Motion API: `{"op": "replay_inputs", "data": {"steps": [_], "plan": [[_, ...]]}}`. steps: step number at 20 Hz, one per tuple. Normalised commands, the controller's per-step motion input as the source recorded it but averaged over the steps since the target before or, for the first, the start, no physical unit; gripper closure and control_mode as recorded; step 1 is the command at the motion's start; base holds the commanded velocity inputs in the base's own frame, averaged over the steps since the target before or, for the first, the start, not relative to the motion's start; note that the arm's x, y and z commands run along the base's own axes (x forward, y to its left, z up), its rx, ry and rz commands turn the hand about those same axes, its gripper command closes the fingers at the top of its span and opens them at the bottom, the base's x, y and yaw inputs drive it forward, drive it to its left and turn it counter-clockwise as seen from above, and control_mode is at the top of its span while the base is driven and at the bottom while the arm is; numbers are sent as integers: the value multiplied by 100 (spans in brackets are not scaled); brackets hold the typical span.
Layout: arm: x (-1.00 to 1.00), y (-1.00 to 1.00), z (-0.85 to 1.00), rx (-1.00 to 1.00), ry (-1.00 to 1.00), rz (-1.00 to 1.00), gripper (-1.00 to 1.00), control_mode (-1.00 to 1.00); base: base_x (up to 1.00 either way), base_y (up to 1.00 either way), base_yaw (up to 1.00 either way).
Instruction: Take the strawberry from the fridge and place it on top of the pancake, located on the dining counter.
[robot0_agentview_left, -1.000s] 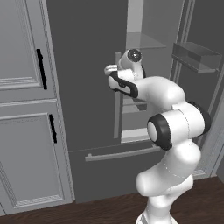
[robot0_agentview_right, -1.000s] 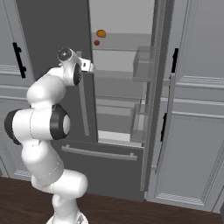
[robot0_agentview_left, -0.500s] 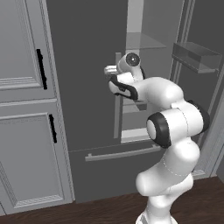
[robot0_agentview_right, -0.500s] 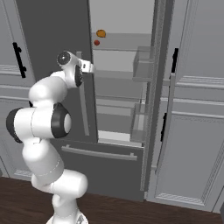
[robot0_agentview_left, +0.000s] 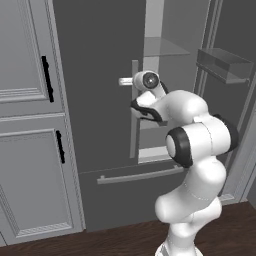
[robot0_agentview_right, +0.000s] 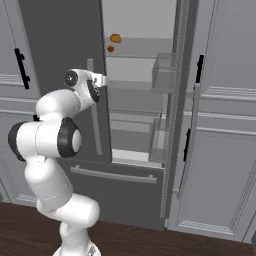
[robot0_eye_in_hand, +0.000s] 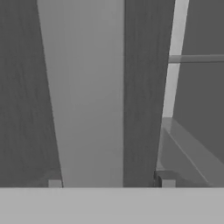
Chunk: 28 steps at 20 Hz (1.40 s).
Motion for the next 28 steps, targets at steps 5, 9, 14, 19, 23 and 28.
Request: {"op": "replay_inputs", "data": {"steps": [5,9,14,19,23,28], "plan": [[-7,5,0,0,5,-4,100,-100,0,0,0],[-42,14,0,0,17,-13,100,-100,0,0,0],[-75,8,0,0,12,-17,100,-100,0,0,0],[-89,25,0,0,0,-31,100,-100,0,0,0],[-84,26,0,0,6,-34,100,-100,0,0,0],[-66,31,0,2,11,-30,100,-100,0,0,0]]}}
